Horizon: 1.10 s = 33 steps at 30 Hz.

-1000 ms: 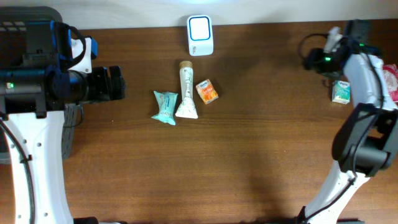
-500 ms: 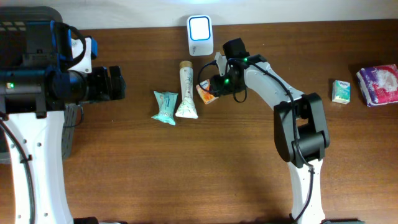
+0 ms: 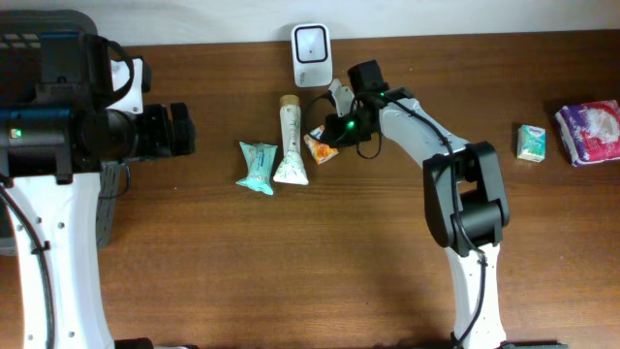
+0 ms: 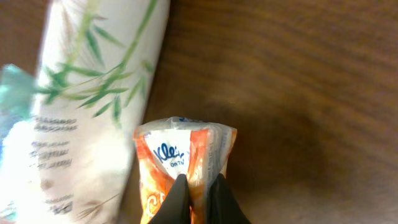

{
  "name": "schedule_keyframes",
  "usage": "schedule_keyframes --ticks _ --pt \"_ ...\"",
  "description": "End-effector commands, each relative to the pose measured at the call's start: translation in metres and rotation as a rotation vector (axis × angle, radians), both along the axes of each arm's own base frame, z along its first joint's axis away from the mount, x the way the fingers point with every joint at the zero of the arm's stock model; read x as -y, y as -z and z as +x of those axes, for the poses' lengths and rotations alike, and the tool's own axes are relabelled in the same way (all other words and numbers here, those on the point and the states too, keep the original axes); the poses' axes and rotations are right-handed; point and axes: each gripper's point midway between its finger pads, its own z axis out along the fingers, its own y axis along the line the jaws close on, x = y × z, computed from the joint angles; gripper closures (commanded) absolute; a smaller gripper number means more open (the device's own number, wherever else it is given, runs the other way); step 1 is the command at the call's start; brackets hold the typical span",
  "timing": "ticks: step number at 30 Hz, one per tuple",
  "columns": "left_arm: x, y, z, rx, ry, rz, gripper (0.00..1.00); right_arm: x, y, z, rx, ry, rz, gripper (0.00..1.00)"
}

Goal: Scan the item barcode
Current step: 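Grasp the orange Kleenex pack with the right gripper, then hold the orange Kleenex pack under the scanner with the right gripper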

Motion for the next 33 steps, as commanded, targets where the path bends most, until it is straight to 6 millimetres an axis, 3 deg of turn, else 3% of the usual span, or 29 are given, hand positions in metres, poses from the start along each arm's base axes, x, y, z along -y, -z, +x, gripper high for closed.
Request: schedule_keyframes --ticks 1,2,4,7,11,23,25,28,30,31,33 --pt "0.002 -0.002 0.000 0.009 0.018 -0.003 0.01 -0.007 -0.062 -0.010 -0.112 -0.080 0.459 0.96" --pt "0.002 -0.002 0.000 0.009 0.018 -0.003 0.01 0.001 -0.089 -0.010 -0.117 -0.120 0.623 0.96" --pt "0.002 -0.002 0.000 0.009 0.018 -0.003 0.01 0.024 -0.116 -0.009 -0.123 -0.138 0.781 0.96" --pt "0.002 -0.002 0.000 0.009 0.018 -0.003 0.01 0.050 -0.139 -0.006 -0.092 -0.163 0.910 0.96" --pt "0.002 -0.002 0.000 0.009 0.018 -0.003 0.01 0.069 -0.146 0.007 -0.170 -0.082 0.935 0.96" --pt "0.002 -0.002 0.000 0.009 0.018 -0.003 0.01 0.067 -0.145 0.009 -0.152 -0.087 0.925 0.96" --pt "0.002 -0.002 0.000 0.009 0.018 -0.003 0.01 0.054 -0.143 0.006 -0.161 -0.102 0.908 0.96" --pt "0.002 -0.002 0.000 0.009 0.018 -0.003 0.01 0.016 -0.107 0.013 -0.164 -0.013 0.701 0.96" --pt "0.002 -0.002 0.000 0.009 0.018 -0.003 0.01 -0.009 -0.092 0.031 -0.046 0.043 0.496 0.96" --pt "0.002 -0.002 0.000 0.009 0.018 -0.003 0.01 -0.009 -0.097 0.046 0.052 0.071 0.393 0.96" --pt "0.002 -0.002 0.000 0.009 0.018 -0.003 0.01 0.013 -0.108 0.073 0.222 0.150 0.123 0.96"
